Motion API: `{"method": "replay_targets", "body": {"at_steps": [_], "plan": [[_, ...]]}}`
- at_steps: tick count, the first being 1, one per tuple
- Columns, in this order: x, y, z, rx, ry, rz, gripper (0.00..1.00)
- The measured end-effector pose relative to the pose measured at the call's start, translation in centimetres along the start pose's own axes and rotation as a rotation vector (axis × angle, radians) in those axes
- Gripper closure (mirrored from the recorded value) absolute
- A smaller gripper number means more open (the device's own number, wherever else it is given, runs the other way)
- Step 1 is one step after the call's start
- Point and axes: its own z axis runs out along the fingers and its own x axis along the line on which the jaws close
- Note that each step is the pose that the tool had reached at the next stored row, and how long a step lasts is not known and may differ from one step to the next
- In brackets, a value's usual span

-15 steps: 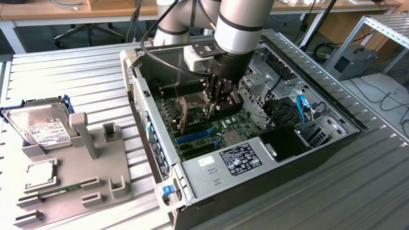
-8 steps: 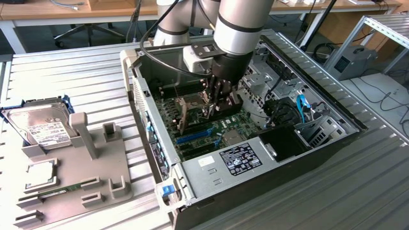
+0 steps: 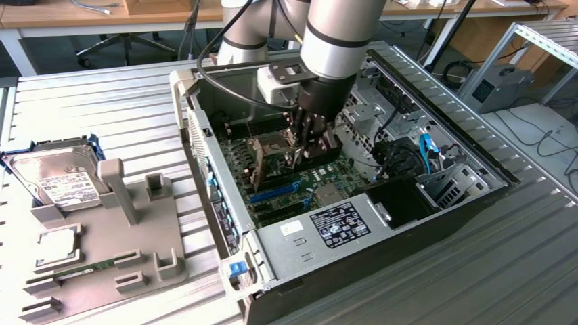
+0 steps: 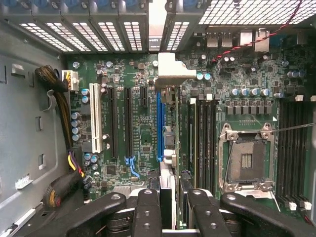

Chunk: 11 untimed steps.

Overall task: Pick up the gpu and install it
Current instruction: 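Insert the gpu into the slot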

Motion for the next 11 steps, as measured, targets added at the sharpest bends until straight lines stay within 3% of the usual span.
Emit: {"method": "replay_targets", "body": {"at_steps": [11], "plan": [[0.03, 0.41, 0.29, 0.0, 0.0, 0.0, 0.74]]}}
